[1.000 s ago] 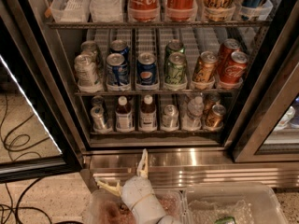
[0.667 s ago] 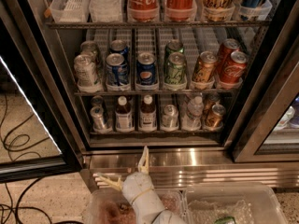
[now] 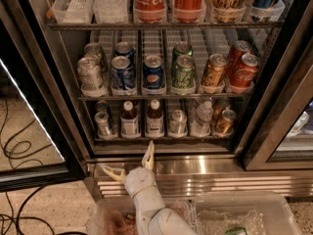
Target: Pick blue plastic bottle from bottom shelf of fridge
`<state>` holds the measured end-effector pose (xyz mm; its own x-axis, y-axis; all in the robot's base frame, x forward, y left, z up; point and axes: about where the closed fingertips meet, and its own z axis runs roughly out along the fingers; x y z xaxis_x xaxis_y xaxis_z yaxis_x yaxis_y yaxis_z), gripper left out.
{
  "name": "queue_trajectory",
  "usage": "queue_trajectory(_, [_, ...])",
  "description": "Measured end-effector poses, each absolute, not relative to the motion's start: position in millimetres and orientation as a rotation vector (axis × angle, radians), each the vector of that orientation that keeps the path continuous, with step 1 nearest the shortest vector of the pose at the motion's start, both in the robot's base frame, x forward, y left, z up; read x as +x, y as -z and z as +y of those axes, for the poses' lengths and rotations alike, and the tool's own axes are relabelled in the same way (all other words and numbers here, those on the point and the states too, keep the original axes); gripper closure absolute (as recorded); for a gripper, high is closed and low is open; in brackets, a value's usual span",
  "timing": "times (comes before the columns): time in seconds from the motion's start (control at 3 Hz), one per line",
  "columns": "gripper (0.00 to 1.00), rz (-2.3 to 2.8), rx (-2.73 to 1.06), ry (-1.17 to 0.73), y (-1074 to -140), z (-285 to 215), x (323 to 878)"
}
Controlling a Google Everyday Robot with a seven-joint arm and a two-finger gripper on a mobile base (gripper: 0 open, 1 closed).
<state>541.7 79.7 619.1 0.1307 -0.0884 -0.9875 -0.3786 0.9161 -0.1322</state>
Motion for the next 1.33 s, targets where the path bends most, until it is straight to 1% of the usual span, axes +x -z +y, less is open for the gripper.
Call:
queue_trajectory(0.33, [0.00,1.435,-0.394,-0.219,-619.1,79.7,541.7])
queue_trajectory(1.0, [0.27,1.435,-0.394,-0.219,-619.1,79.7,541.7])
queue_trajectory(1.33, [0.21,1.435,-0.395,-0.219,-619.0,79.8,541.8])
